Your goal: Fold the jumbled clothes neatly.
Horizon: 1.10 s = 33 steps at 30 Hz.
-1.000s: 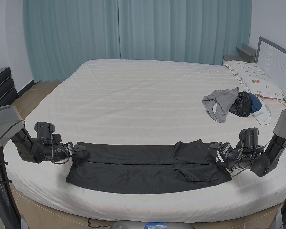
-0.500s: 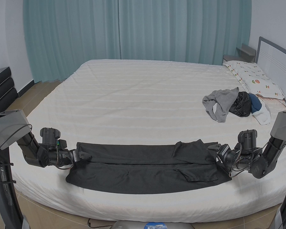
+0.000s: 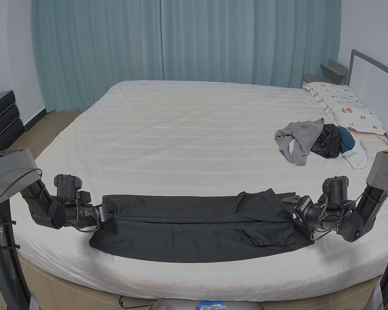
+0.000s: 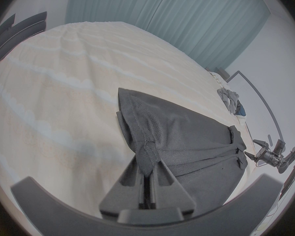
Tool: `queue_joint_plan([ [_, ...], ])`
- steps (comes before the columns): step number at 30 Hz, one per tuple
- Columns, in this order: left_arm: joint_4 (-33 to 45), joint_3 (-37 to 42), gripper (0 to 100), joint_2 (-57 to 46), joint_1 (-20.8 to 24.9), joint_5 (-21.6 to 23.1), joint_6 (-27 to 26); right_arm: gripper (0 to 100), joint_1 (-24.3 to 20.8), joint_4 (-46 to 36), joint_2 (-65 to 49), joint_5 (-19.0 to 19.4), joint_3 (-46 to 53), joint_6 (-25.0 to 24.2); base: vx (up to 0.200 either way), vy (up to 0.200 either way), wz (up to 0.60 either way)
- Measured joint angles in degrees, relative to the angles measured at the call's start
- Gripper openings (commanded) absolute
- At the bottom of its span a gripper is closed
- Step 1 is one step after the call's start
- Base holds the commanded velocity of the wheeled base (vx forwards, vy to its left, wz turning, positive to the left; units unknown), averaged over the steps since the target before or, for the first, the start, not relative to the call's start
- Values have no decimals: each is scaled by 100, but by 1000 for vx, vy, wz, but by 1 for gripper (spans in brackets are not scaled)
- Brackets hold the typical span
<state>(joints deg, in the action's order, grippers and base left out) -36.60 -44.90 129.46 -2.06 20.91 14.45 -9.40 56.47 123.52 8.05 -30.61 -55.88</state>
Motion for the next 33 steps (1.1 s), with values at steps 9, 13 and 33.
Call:
queue_joint_plan([
  [9, 6, 2, 0, -154, -66, -11, 66, 100, 50, 2, -4, 2, -1, -12, 0, 0, 0],
  [13, 11, 17, 0, -201, -140, -9, 150, 100, 87, 2, -15, 10, -4, -20, 0, 0, 0],
  [33, -7, -122, 0, -207, -133, 5, 466, 100, 117, 0, -26, 11, -4, -37, -60, 0, 0],
])
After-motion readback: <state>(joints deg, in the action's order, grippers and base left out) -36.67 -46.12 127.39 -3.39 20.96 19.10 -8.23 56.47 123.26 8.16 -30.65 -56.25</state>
